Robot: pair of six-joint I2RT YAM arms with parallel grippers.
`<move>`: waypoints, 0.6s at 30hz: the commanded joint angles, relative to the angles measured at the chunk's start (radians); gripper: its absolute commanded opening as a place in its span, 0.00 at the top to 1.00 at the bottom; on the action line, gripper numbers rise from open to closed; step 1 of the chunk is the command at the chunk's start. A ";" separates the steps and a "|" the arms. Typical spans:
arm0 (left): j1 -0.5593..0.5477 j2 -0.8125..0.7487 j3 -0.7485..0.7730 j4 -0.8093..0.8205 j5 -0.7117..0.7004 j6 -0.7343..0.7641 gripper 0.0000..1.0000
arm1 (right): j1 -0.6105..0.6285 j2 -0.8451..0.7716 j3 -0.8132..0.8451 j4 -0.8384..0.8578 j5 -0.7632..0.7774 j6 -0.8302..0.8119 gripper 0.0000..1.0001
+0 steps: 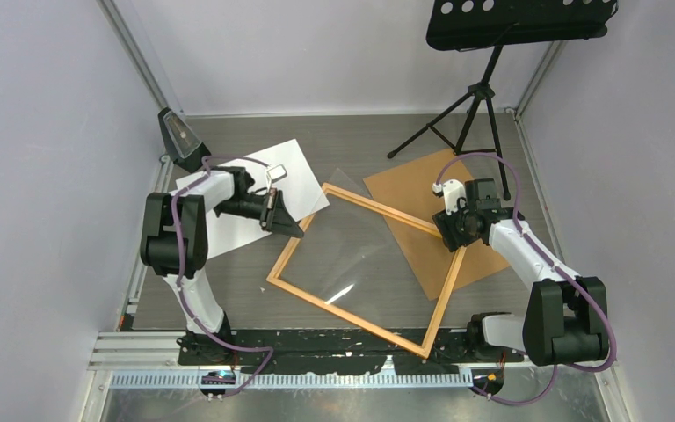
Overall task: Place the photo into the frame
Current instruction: Pick up the photo frame item from the photo frame.
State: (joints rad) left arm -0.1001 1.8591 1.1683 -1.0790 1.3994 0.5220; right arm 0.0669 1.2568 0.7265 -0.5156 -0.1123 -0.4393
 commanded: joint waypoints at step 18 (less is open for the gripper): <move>-0.042 0.046 0.177 -0.640 0.110 0.638 1.00 | -0.006 -0.017 -0.002 0.029 0.005 -0.008 0.38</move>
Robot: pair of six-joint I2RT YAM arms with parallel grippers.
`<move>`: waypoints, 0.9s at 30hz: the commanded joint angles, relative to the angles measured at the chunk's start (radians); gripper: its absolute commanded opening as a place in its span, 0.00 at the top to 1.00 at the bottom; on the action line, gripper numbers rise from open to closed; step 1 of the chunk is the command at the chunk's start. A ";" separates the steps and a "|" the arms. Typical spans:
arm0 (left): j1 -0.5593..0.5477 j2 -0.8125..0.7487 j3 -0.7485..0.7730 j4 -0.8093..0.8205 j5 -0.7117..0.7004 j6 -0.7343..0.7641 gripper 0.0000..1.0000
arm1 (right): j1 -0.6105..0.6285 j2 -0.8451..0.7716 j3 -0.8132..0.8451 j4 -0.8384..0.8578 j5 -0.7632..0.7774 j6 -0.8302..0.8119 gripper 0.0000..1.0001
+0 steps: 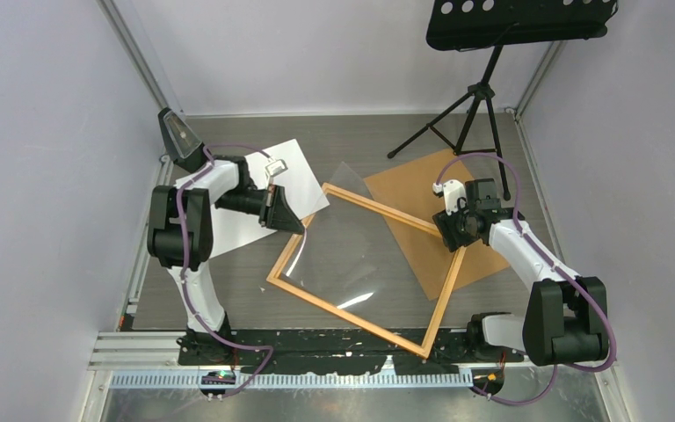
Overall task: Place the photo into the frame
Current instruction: Pick up the photo frame item from the photo frame.
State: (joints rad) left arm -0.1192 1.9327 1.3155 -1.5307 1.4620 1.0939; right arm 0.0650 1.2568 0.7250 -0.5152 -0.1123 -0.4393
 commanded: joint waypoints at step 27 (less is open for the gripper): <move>-0.067 -0.220 -0.055 -0.188 0.020 0.140 1.00 | -0.028 -0.033 0.010 0.016 -0.004 0.011 0.38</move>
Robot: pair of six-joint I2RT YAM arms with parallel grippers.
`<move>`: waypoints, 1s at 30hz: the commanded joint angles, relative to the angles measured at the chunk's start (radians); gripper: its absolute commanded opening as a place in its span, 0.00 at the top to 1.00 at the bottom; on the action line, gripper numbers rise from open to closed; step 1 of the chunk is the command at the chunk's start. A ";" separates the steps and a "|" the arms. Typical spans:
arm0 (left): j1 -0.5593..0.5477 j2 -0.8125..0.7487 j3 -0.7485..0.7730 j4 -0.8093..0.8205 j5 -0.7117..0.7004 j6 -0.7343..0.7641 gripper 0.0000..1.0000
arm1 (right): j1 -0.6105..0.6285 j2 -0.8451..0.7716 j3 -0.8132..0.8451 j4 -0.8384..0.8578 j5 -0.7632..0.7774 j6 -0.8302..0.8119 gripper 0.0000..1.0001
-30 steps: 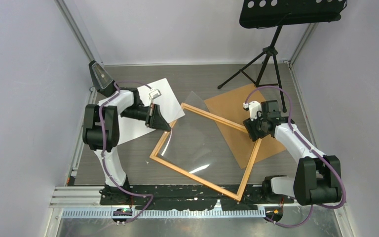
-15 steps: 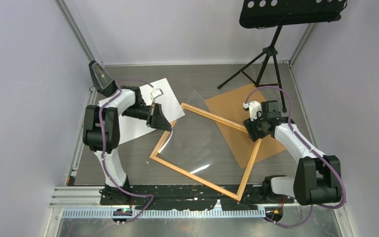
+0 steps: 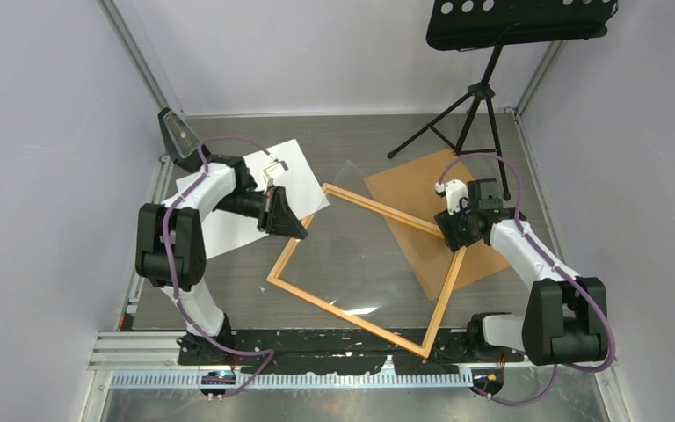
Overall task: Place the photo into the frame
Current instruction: Pick up the photo frame item from the photo frame.
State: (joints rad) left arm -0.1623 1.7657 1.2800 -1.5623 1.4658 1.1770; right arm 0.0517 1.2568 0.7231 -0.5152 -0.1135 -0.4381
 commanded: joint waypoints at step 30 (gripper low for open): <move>-0.091 -0.134 -0.054 -0.157 0.016 0.067 1.00 | -0.151 0.002 0.057 -0.012 -0.081 0.048 0.39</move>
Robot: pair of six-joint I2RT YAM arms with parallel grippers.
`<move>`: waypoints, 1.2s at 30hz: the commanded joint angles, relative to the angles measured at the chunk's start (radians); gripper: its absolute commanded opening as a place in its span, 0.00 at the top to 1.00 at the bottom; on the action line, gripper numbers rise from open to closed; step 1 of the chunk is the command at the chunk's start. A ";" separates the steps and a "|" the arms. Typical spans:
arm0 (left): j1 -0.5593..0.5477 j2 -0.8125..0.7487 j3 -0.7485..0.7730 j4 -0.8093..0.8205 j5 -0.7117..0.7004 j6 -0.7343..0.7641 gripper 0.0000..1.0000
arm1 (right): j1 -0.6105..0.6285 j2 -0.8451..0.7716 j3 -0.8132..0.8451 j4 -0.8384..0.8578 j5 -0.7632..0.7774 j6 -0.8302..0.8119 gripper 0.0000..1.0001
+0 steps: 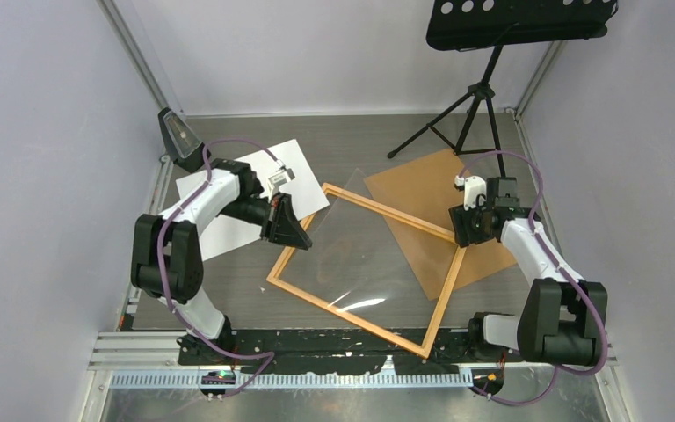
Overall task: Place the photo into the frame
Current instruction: Pick up the photo frame item from the photo frame.
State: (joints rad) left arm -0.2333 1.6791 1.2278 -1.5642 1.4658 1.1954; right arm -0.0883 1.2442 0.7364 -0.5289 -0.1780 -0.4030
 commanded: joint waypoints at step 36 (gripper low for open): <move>-0.049 -0.131 0.006 -0.155 0.034 0.014 1.00 | -0.069 0.186 0.095 -0.039 -0.074 -0.032 0.63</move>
State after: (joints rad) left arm -0.2665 1.5990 1.2278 -1.5646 1.4666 1.2037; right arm -0.1547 1.4094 0.8070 -0.5793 -0.2310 -0.4347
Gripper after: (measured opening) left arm 0.002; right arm 0.386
